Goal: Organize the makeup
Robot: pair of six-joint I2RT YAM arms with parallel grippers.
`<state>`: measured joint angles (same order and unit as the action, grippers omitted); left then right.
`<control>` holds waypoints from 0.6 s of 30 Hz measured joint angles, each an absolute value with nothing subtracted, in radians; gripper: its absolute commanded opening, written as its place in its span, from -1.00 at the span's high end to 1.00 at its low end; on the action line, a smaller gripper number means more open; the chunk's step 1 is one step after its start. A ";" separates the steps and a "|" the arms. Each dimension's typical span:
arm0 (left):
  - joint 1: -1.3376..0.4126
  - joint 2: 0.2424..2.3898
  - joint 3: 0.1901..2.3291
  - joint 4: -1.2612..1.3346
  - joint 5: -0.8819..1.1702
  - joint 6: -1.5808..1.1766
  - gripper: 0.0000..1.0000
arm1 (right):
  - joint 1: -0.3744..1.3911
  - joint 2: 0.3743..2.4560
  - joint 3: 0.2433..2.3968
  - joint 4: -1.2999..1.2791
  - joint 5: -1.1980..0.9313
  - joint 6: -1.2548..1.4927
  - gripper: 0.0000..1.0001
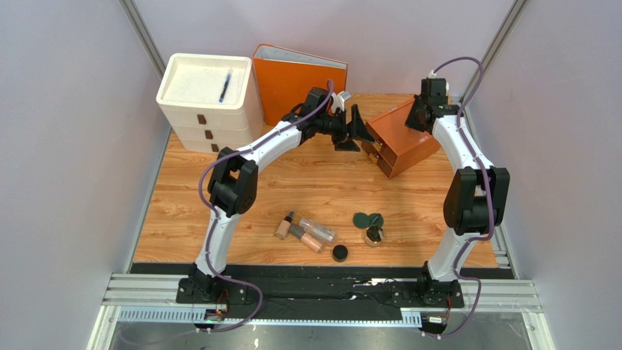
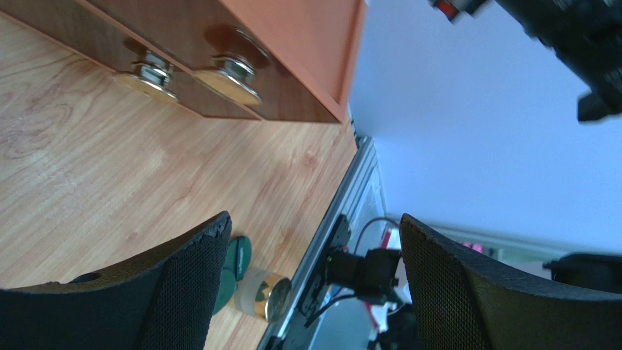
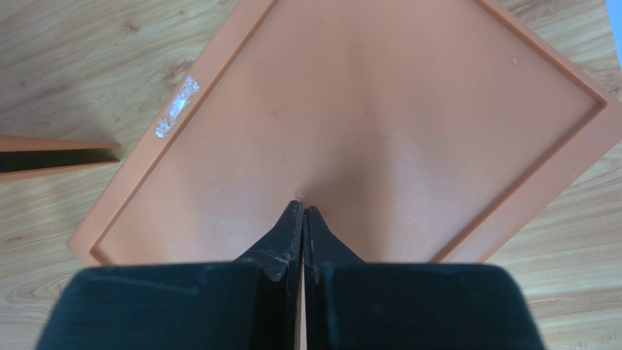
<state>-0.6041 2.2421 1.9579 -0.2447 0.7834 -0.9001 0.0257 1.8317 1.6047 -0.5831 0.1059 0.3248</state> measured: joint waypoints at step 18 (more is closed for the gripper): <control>-0.616 2.458 2.019 -0.086 0.641 -1.251 -0.42 | 0.012 1.839 1.609 -0.590 0.054 0.326 1.00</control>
